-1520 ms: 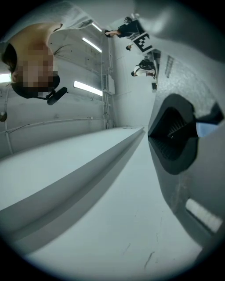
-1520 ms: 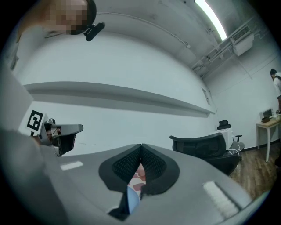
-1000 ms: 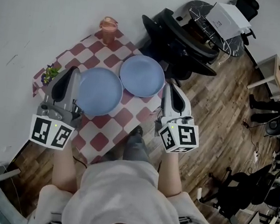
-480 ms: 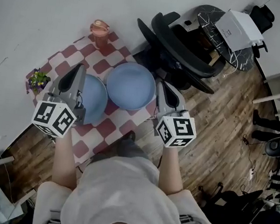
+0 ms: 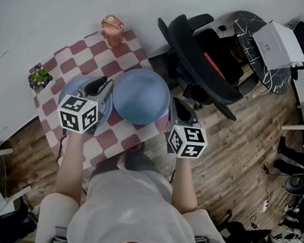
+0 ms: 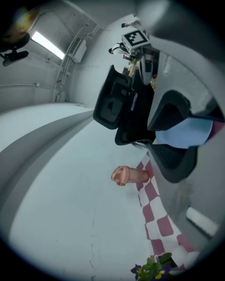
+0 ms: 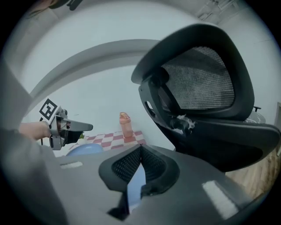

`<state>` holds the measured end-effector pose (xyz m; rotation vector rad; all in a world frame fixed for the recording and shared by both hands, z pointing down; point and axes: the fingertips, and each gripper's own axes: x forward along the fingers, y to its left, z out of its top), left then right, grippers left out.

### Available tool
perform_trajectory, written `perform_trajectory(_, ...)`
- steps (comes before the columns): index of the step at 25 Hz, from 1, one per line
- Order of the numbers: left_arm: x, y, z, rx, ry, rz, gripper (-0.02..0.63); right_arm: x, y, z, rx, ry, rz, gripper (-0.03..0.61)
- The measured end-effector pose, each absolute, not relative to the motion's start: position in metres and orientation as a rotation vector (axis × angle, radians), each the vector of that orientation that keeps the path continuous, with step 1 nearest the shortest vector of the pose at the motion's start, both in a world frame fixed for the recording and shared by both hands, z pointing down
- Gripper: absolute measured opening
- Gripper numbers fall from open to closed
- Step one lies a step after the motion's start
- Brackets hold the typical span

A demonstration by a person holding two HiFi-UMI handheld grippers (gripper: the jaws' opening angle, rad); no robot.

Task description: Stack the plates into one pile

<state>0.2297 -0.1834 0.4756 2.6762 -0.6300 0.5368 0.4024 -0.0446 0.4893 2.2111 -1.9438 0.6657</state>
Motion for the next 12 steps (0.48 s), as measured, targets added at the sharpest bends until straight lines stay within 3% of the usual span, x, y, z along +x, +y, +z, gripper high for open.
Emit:
perform_trajectory(5, 0.248, -0.189, 0.527, 2.641, -0.616, 0.756, 0.14, 0.417, -0.046, 0.536, 2.154, -1.884, 0.849, 0.02)
perform_trajectory(12, 0.265, -0.201, 0.577, 2.594, -0.623, 1.033, 0.172, 0.424, -0.052, 0.584, 2.05, -1.848, 1.004, 0.098)
